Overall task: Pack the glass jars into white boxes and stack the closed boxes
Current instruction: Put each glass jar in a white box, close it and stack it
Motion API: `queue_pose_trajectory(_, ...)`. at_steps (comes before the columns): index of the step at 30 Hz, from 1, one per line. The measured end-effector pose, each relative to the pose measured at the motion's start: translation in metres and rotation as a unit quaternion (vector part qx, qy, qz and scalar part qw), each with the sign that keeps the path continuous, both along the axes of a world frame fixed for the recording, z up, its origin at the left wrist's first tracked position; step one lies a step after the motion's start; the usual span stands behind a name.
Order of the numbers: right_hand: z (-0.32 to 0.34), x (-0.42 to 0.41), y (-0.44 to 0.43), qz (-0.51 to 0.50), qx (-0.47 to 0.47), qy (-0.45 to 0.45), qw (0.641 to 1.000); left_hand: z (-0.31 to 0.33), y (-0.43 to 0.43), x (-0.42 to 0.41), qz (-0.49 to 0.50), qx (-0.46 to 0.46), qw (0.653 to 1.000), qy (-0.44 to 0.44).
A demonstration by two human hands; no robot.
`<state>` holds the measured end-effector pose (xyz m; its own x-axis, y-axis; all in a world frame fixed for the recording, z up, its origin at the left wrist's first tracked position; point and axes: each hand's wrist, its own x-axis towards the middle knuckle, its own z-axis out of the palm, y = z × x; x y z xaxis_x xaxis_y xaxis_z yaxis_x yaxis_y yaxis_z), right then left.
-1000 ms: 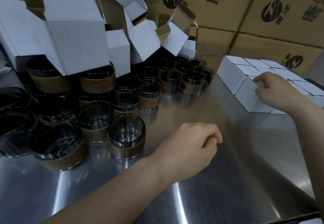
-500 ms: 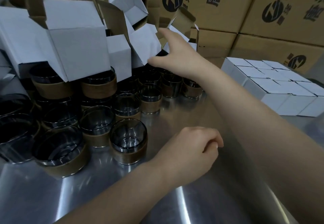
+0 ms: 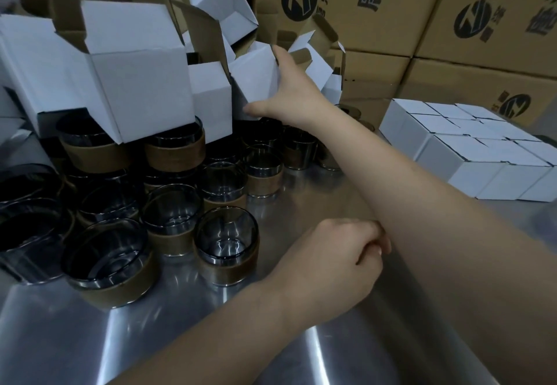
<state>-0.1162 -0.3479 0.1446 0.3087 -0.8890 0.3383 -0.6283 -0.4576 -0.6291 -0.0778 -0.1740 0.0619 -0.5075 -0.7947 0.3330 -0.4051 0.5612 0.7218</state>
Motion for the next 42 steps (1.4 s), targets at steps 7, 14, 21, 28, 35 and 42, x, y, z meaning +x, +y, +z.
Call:
queue_pose_trajectory(7,-0.004,-0.041,0.019,-0.003,-0.033,0.020,0.999,0.006,0.002,0.002,0.066,-0.062,0.993,0.079)
queue_pose_trajectory(14,-0.025,-0.088,0.054,0.016,-0.120,0.023,0.992,0.019,0.001,0.006,0.179,-0.241,0.934,0.196)
queue_pose_trajectory(21,-0.035,-0.116,0.079,0.082,-0.162,-0.004,0.983,0.028,-0.001,0.016,0.277,-0.258,0.882,0.280)
queue_pose_trajectory(28,-0.033,-0.114,0.091,0.138,-0.166,0.072,0.974,0.036,-0.006,0.022,0.263,-0.112,0.912,0.295)
queue_pose_trajectory(35,-0.028,-0.104,0.103,0.162,-0.204,0.099,0.960,0.044,-0.009,0.030,0.195,-0.037,0.913,0.356)
queue_pose_trajectory(42,-0.023,-0.110,0.101,0.161,-0.195,0.064,0.965,0.048,-0.013,0.037,0.129,-0.007,0.945,0.300)
